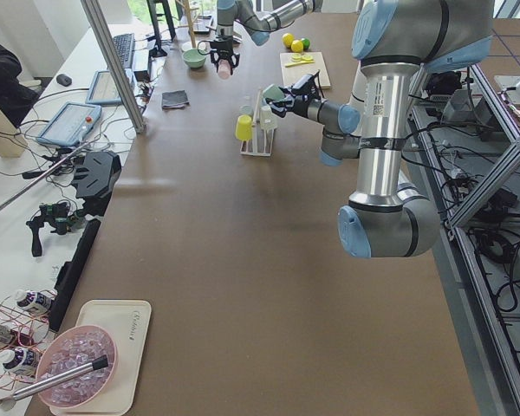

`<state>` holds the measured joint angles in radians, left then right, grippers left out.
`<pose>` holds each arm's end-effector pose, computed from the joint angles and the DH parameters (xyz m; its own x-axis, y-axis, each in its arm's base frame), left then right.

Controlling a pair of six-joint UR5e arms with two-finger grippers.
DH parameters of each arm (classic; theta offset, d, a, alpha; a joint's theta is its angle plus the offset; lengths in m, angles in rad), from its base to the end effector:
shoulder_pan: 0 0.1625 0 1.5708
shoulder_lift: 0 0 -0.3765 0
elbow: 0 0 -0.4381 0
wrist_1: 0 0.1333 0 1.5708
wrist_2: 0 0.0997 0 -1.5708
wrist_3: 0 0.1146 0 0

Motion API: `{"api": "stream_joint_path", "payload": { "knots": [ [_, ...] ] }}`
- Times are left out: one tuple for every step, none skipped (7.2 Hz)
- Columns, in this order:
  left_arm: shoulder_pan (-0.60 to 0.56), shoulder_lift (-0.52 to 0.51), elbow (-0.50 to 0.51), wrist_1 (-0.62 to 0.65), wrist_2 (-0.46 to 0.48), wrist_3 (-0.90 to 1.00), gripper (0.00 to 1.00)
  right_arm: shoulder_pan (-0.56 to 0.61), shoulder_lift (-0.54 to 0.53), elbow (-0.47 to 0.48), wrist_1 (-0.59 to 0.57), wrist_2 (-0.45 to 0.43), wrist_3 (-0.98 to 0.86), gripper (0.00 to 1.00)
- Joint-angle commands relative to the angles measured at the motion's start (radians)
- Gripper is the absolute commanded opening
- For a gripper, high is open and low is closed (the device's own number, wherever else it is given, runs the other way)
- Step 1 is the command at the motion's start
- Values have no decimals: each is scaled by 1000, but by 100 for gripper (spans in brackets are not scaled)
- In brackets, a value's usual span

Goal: Place cup on cup holder

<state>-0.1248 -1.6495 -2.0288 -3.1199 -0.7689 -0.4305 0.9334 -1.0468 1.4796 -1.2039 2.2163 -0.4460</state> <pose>0.3962 -0.2671 0.1878 0.4387 0.5818 -0.6849 0.7392 0.1997 0.6432 -0.3775 -0.6179 0.2970 0.1686 -0.9833 0.0689 0.5403 0.1507 0.8278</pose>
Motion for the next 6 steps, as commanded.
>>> {"api": "stream_joint_path", "payload": {
  "knots": [
    [11,-35,89,-113,106,64,0,11,28,22,-20,20,27,0],
    [11,-59,117,-114,120,64,0,22,33,27,-13,46,71,0],
    [10,-88,148,-114,120,73,0,25,36,78,-6,51,116,0],
    [4,-137,180,-112,120,103,0,53,-8,112,74,51,110,0],
    [2,-160,215,-112,120,104,0,59,-41,108,213,51,122,0],
    [2,-165,216,-112,120,105,0,65,-50,108,295,59,180,0]
  ]
}}
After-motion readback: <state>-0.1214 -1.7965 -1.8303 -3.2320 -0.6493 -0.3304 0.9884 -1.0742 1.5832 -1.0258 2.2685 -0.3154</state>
